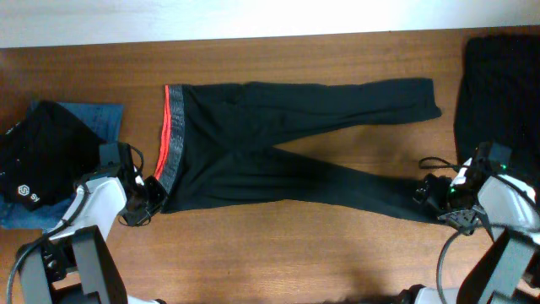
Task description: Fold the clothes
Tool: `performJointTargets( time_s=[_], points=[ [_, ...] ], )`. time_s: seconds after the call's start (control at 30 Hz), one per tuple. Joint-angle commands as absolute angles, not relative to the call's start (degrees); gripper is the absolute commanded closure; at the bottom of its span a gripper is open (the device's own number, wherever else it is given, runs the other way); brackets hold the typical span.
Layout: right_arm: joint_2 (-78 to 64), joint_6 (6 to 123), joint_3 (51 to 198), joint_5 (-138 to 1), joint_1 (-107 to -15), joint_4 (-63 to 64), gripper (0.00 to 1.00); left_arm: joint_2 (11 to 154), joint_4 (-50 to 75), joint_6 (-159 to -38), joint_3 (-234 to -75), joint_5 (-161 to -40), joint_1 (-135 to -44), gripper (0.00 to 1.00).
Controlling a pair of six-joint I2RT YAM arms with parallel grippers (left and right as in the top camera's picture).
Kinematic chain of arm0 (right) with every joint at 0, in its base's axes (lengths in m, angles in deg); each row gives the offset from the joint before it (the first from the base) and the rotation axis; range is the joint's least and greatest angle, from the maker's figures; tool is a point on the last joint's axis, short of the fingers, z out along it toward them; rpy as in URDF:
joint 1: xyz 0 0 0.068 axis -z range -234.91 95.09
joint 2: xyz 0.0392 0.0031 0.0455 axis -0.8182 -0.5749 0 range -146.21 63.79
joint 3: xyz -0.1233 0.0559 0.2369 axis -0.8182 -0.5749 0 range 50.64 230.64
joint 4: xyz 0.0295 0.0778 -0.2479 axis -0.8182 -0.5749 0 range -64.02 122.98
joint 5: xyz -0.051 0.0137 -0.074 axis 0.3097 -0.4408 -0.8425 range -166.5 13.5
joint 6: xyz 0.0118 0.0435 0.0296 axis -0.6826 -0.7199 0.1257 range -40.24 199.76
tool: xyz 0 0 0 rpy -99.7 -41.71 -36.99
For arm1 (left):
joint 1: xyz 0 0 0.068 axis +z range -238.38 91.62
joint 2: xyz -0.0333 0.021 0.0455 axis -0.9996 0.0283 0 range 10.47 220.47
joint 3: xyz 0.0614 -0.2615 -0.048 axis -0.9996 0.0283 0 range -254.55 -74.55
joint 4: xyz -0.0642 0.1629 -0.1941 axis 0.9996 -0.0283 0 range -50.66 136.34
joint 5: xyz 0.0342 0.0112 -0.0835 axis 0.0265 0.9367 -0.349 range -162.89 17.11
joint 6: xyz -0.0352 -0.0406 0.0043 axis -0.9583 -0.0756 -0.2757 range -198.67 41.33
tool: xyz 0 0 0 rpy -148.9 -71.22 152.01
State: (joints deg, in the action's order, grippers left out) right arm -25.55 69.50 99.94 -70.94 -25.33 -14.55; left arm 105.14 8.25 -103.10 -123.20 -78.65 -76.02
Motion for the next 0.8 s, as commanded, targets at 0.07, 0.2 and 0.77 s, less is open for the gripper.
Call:
performJointTargets(
  time_s=[0.07, 0.2, 0.77],
  points=[
    [-30.9, 69.5, 99.5, -74.0, -25.2, -13.5, 0.01, 105.4, 8.8, -102.1, -122.5, -75.0, -75.6, 0.99],
    [-32.2, 68.2, 99.5, -76.5, -25.2, -13.2, 0.01, 105.4, 8.9, -102.1, -122.5, -75.0, -75.6, 0.99],
    [-32.4, 63.3, 99.2, -83.4, -25.2, -12.1, 0.01, 105.4, 9.3, -102.1, -122.5, -75.0, -75.6, 0.99]
  ],
)
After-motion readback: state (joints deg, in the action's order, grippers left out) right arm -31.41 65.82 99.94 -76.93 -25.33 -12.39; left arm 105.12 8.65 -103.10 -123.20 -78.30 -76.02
